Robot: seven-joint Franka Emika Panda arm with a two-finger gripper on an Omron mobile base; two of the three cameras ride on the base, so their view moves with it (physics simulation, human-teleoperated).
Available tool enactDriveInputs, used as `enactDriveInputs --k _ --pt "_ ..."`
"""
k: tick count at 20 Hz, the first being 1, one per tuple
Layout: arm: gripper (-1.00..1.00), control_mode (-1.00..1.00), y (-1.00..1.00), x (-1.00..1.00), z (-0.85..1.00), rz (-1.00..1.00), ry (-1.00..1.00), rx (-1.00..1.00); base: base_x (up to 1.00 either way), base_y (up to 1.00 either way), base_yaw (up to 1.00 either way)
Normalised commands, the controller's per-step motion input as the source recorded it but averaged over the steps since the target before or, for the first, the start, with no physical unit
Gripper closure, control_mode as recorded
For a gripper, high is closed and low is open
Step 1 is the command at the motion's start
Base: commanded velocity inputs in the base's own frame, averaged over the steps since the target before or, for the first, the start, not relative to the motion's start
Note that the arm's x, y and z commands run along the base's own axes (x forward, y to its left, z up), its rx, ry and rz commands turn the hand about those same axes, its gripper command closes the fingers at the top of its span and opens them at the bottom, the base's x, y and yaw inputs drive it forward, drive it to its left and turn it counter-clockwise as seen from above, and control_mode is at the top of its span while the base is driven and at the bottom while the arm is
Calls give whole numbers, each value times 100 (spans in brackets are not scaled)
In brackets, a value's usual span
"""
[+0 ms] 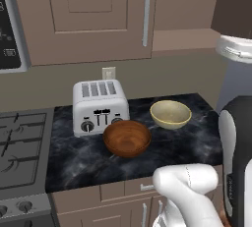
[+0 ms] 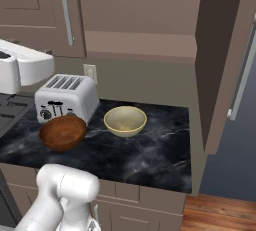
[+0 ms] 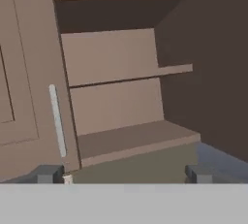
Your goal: Open the cabinet. Pick the bowls from the counter and place them in the cabinet. Then close the cabinet.
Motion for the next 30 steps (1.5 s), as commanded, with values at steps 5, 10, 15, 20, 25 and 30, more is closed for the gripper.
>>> enactDriveInputs --k 5,10,15,20,25,30 --pt "-100 -100 38 0 -30 -10 0 -17 0 0 0" --pt "-100 -100 32 5 -23 -2 0 -12 0 0 0" --pt "-100 -100 18 4 -8 1 -4 -7 0 0 0" --pt "-100 -100 2 20 -4 0 -3 0 0 0 0" --pt "-100 -100 0 46 -8 5 0 0 0 0 0" --pt "-100 -100 7 58 -8 6 -1 -2 0 0 0"
